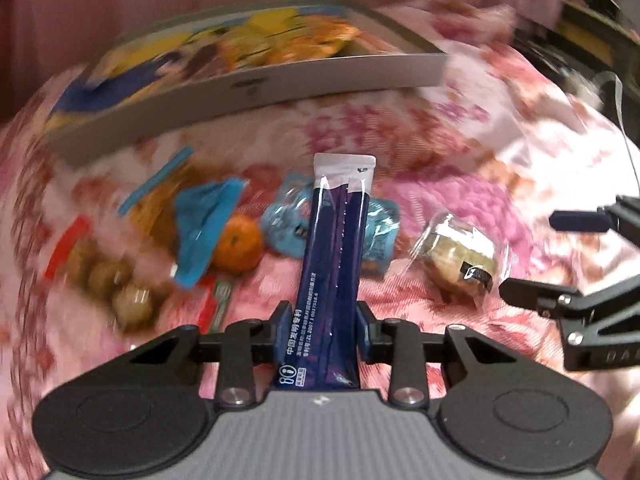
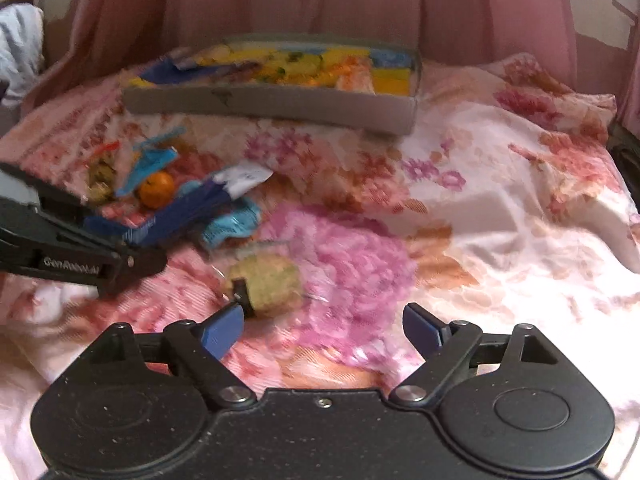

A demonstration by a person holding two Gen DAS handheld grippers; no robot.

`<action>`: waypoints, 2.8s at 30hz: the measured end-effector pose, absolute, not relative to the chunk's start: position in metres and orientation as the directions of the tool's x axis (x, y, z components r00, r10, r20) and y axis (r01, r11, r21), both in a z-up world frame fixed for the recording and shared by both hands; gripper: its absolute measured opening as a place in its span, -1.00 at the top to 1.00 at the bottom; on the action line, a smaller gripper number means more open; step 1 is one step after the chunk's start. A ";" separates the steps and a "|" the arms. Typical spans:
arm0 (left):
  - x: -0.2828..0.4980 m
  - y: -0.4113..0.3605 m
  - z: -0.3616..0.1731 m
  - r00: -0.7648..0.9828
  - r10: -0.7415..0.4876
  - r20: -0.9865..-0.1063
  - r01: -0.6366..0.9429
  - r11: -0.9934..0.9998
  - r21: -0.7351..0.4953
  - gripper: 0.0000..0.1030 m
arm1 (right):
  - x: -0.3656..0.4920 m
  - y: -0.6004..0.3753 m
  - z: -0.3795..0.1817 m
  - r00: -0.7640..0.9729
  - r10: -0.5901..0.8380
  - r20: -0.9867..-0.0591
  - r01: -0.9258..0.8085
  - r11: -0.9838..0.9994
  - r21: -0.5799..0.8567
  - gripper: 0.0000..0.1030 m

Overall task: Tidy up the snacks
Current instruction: 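Grasp the dark blue stick pack with the left tool while the right tool grasps the clear-wrapped round cake, then carry the blue stick pack and wrapped cake into the grey tray and open both tools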

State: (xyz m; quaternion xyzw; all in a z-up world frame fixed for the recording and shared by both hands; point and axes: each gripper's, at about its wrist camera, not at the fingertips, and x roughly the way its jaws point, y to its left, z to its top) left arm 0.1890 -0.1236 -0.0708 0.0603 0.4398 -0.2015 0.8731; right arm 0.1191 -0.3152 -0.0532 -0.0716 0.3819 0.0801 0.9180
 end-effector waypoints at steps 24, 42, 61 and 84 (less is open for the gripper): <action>0.156 -0.095 -0.068 0.540 -0.302 -0.786 0.134 0.952 -0.274 0.38 | 0.129 -0.264 -0.083 0.723 0.117 -0.680 -0.337 0.920 -0.199 0.04; 0.124 -0.074 -0.054 0.471 -0.400 -0.786 0.049 0.902 -0.429 0.43 | 0.097 -0.270 -0.046 0.811 0.065 -0.582 -0.245 0.940 -0.236 0.04; 0.115 -0.073 -0.014 0.572 -0.484 -0.663 0.115 0.847 -0.519 0.43 | 0.111 -0.289 -0.027 0.907 -0.010 -0.422 -0.088 0.973 -0.212 0.04; 0.287 -0.091 0.041 0.819 -0.267 -0.508 0.044 0.912 -0.408 0.43 | 0.228 -0.275 -0.002 0.986 0.074 -0.151 -0.086 0.993 -0.076 0.04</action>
